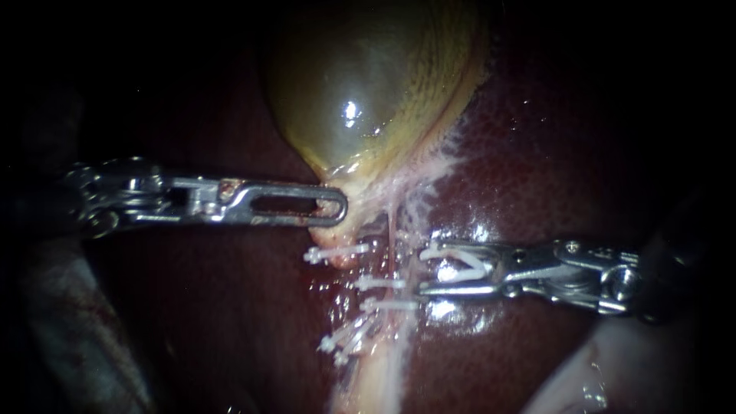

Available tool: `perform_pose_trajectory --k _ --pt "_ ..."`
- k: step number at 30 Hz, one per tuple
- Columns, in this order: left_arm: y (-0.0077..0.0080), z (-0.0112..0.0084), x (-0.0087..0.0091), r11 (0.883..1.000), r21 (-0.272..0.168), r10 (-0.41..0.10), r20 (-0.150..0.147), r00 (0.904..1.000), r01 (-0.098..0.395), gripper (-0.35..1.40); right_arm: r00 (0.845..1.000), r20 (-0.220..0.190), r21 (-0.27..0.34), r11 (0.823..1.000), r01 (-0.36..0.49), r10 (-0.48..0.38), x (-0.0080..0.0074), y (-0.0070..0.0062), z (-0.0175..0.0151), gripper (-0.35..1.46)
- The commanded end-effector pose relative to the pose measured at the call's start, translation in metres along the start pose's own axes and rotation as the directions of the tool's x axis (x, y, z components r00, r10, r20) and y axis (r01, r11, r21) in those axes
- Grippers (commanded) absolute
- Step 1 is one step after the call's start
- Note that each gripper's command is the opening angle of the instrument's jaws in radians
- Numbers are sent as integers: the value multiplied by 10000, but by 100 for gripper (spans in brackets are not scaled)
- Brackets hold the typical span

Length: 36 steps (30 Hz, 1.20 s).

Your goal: Clipping third clip right tube

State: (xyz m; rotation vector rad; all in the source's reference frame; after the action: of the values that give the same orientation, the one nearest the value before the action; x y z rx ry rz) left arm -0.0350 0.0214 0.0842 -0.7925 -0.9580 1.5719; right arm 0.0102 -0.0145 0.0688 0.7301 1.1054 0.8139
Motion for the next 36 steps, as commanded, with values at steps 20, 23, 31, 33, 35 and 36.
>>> perform_pose_trajectory --k 20,23,31,33,35,36 --pt "12 -2 -3 10000 4 -14 0 10000 14 -35 9985 -8 68 9985 -540 540 -16 22 33 50" --pt "12 -3 -3 10000 3 -15 1 10000 15 -35 9986 54 87 9986 -525 524 -18 25 39 50" --pt "14 -2 -4 10000 4 -15 -1 10000 15 -35 9977 59 86 9976 -682 682 -21 32 48 50" --pt "15 -2 -5 10000 4 -13 -1 10000 13 -35 9976 60 85 9976 -686 685 -21 32 48 48" --pt "15 -2 -5 10000 5 -12 -2 10000 12 -35 9971 61 89 9971 -755 755 -19 33 48 47" --pt "15 -2 -5 10000 5 -11 -1 10000 11 -35 9971 61 88 9971 -758 758 -18 33 48 47"
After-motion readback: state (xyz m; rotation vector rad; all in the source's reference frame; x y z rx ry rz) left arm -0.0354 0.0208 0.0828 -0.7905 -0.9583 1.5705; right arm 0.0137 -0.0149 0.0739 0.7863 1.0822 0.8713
